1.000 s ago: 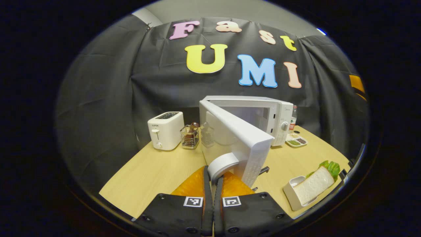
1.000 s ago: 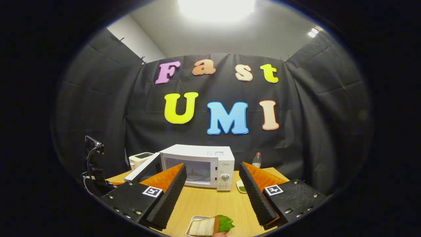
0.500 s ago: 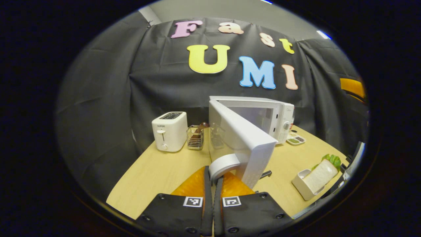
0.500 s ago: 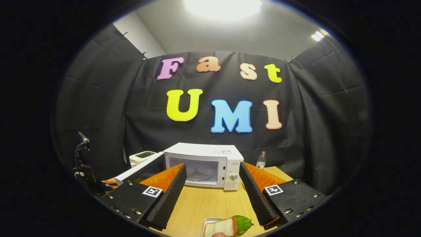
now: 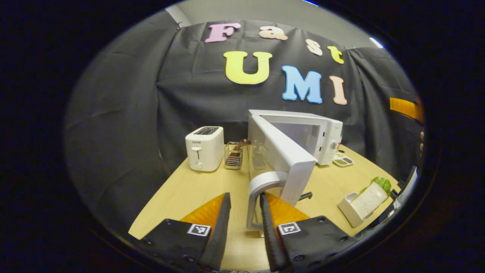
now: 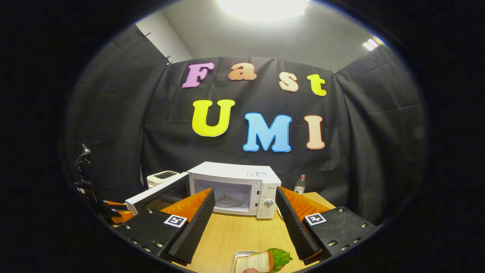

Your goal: Open the microwave oven with the left hand, put the food in, and close the microwave oven.

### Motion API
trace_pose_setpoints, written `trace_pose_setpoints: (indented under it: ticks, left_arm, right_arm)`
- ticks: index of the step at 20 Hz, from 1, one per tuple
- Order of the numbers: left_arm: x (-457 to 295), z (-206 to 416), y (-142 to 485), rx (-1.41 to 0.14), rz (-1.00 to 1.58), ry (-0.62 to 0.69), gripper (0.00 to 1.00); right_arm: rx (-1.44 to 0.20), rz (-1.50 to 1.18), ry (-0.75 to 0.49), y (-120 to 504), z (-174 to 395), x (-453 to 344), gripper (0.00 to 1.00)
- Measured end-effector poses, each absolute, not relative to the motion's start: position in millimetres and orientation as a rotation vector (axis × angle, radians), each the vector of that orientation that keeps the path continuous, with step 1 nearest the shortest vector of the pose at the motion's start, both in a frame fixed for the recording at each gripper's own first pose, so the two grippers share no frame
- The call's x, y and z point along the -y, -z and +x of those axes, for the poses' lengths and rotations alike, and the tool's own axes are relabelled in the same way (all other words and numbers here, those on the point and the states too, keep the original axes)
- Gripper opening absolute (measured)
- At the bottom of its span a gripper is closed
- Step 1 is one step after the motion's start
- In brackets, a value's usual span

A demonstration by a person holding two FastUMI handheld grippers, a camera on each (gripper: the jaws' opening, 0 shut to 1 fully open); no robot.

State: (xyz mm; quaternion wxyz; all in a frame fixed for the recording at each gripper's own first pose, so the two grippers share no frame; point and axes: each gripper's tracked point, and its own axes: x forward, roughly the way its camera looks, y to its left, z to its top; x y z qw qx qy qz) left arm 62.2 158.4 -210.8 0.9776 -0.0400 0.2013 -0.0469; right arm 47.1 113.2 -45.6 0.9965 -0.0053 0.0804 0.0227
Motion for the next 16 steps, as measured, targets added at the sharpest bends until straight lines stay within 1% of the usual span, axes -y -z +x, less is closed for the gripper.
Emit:
trace_pose_setpoints:
  ticks: [2,3,6,11,15,16]
  left_arm:
    - [-165.5,54.3,190.5,-0.363,-0.093,0.043,0.87]
    - [-168.1,50.4,174.4,-0.335,-0.097,0.02,0.96]
    - [-168.0,42.2,122.6,-0.232,-0.086,-0.035,0.94]
    - [-145.2,36.2,41.5,-0.083,-0.078,-0.07,0.93]
    - [-123.5,29.3,-1.6,-0.005,-0.062,-0.081,0.94]
    - [-115.2,27.6,-7.3,0.0,-0.056,-0.075,0.98]
  right_arm:
    - [-0.182,-0.001,-0.053,49.7,50.8,-97.3,0.97]
    - [-0.201,-0.003,-0.056,52.9,52.5,-88.2,0.97]
    - [-0.284,-0.015,-0.089,77.6,58.4,-65.2,0.97]
    - [-0.499,0.063,-0.173,136.2,54.8,-46.4,0.98]
    - [-0.654,0.156,-0.22,181.0,42.7,-40.7,0.98]
    - [-0.683,0.173,-0.227,189.8,40.6,-39.4,0.98]
